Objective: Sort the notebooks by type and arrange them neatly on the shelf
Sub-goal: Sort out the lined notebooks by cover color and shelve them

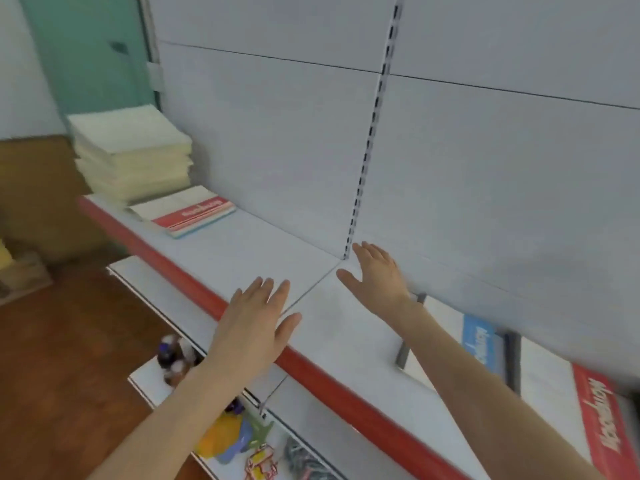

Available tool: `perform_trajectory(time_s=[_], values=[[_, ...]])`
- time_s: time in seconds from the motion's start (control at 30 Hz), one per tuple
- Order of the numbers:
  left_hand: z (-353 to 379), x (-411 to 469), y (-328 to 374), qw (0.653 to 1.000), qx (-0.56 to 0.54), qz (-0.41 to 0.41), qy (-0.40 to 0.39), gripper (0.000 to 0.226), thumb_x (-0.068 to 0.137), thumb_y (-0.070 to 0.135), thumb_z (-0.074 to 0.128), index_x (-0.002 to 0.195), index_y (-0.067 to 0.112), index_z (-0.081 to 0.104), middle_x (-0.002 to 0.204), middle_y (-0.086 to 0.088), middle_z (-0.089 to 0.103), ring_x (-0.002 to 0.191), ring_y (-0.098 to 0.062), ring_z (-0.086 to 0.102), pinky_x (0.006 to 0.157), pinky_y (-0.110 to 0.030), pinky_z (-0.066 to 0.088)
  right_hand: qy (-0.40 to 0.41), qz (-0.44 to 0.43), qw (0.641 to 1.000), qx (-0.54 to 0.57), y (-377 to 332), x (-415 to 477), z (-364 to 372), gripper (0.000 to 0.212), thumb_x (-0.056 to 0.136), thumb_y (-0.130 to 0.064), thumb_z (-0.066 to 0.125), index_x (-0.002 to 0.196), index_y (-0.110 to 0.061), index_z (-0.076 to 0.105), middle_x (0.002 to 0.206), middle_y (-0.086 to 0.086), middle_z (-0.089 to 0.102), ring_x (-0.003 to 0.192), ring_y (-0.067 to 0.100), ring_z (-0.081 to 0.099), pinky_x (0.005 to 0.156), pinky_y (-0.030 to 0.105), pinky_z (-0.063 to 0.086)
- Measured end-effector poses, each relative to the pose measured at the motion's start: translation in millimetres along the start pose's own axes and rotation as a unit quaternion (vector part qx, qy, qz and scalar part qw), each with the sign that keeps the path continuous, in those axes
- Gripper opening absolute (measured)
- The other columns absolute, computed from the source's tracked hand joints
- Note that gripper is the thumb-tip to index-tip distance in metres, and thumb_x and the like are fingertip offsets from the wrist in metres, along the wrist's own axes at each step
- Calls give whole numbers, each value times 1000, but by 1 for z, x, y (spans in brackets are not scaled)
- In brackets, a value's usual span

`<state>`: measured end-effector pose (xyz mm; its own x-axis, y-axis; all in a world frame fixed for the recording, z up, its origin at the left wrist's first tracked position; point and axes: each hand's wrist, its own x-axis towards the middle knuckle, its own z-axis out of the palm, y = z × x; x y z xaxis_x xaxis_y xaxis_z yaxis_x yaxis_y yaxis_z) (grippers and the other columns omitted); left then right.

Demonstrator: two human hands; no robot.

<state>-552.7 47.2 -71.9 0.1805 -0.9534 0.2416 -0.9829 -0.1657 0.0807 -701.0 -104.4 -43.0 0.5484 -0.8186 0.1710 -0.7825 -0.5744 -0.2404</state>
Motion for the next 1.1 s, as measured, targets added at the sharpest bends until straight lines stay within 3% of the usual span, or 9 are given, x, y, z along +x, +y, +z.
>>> perform_trajectory(time_s=[0.07,0.27,0.33,0.4,0.5,0.6,0.8,0.97,1.1], values=[[-10,-7,-51,999,-4,-35,5,64,86,48,28,119,4,62,113,-20,65,107,-37,61,84,-52,49,-7,-21,1000,7,-48,22,18,63,95,-44,41,146,-12,22,155,7,19,143,21,14,117,38,13],[-28,-22,-171,993,-5,-103,54,53,92,44,47,125,3,57,120,-21,61,114,-37,57,92,-52,45,-32,-88,996,10,-164,80,63,62,95,-43,42,145,-10,25,153,10,24,141,23,20,116,38,16],[-25,-22,-202,990,5,-127,54,51,90,41,51,122,2,59,115,-21,64,110,-38,59,87,-53,47,-41,-102,994,6,-192,101,78,62,95,-43,42,145,-11,25,153,9,24,142,23,19,116,39,16],[-22,-20,-229,990,3,-132,58,54,88,42,46,124,4,57,118,-20,62,114,-37,57,91,-51,45,-51,-114,992,0,-216,123,94,61,95,-43,42,145,-12,25,153,8,24,141,23,20,116,39,16],[-15,-10,-269,986,-4,-159,56,57,94,46,38,142,14,37,144,-10,41,137,-27,33,111,-42,25,-57,-131,990,3,-244,159,119,60,94,-42,44,143,-11,30,150,8,31,139,23,25,115,39,20],[-9,7,-306,982,5,-169,81,54,95,44,40,137,11,44,138,-13,49,133,-29,39,108,-43,30,-52,-143,988,10,-268,199,140,58,94,-41,46,140,-9,34,146,9,37,136,24,30,113,38,24],[-7,54,-369,980,-18,-191,42,62,94,51,25,148,21,20,152,-3,27,143,-19,17,115,-33,11,-71,-142,987,-11,-306,279,168,58,94,-41,46,139,-7,34,147,11,34,137,27,28,112,36,20],[2,76,-412,979,-36,-199,17,61,94,51,25,148,21,20,152,-2,28,143,-18,18,115,-32,12,-100,-113,987,-46,-327,314,199,66,90,-53,44,138,-9,33,144,13,36,133,30,32,110,41,25],[17,90,-447,983,-73,-170,7,68,91,57,23,135,12,47,131,-11,56,126,-30,48,102,-44,37,-132,-87,984,-77,-335,312,217,62,91,-53,42,134,-8,34,142,13,34,133,30,30,110,43,26]])
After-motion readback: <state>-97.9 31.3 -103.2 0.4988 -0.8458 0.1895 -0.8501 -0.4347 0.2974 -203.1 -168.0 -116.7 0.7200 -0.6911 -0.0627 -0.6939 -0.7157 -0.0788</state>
